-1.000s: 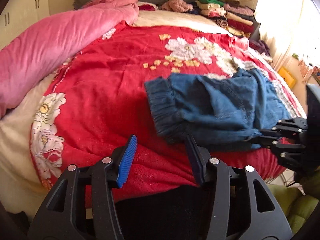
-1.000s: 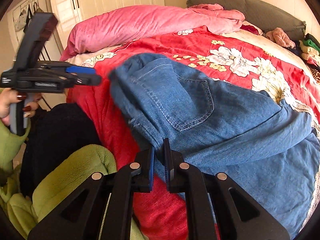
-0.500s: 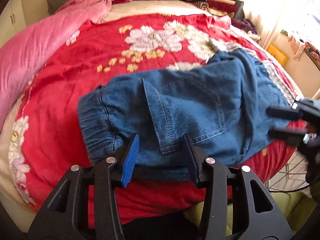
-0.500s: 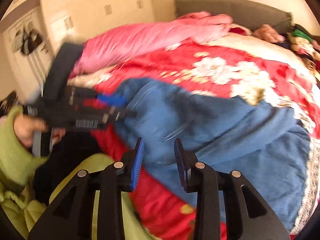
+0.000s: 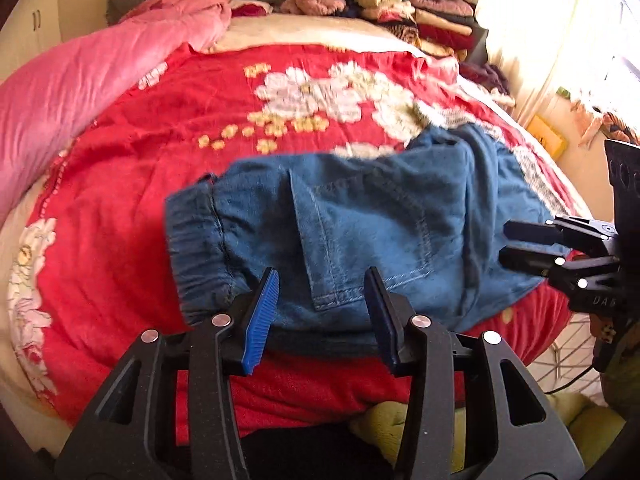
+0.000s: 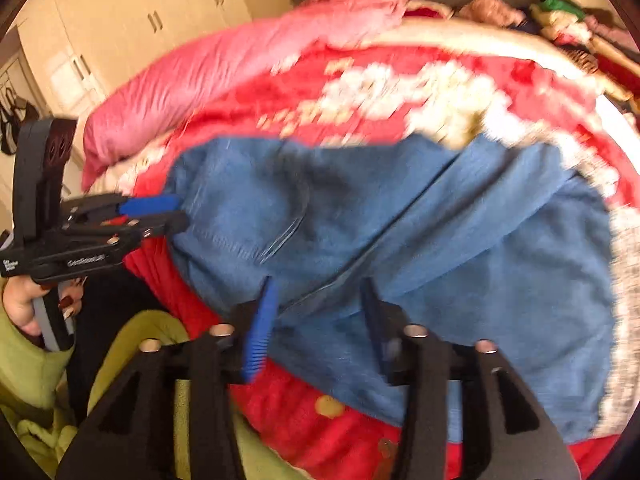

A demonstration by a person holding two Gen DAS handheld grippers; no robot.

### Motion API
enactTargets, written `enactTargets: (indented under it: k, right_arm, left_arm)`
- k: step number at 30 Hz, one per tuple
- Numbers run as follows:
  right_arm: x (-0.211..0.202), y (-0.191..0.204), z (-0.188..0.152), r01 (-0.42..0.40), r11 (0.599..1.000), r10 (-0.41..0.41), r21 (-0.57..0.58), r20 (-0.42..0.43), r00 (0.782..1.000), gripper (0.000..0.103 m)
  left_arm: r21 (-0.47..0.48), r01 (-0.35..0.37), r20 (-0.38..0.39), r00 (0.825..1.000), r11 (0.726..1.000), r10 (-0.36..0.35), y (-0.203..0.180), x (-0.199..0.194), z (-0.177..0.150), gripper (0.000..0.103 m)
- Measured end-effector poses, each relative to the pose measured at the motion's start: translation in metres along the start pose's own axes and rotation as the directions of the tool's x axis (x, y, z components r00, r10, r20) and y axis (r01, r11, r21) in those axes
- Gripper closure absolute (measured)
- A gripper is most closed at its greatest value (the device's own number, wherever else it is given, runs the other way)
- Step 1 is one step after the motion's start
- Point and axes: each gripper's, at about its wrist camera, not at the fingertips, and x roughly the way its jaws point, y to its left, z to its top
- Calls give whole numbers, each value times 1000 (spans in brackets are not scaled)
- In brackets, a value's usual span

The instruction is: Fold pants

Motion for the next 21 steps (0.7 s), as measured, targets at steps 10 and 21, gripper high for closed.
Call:
enactTargets:
  k: [10,21]
  right_arm:
    - [-69,-66,12,140,979,-163,148,154,974,23]
    - [-80,-112,57,203,958,-237,201,164,958,23]
  left_arm:
    - [69,39,54,998,997,-43,-42,-26,23,40]
    - [119,170,-46,985,978,-166,-97,10,31,55]
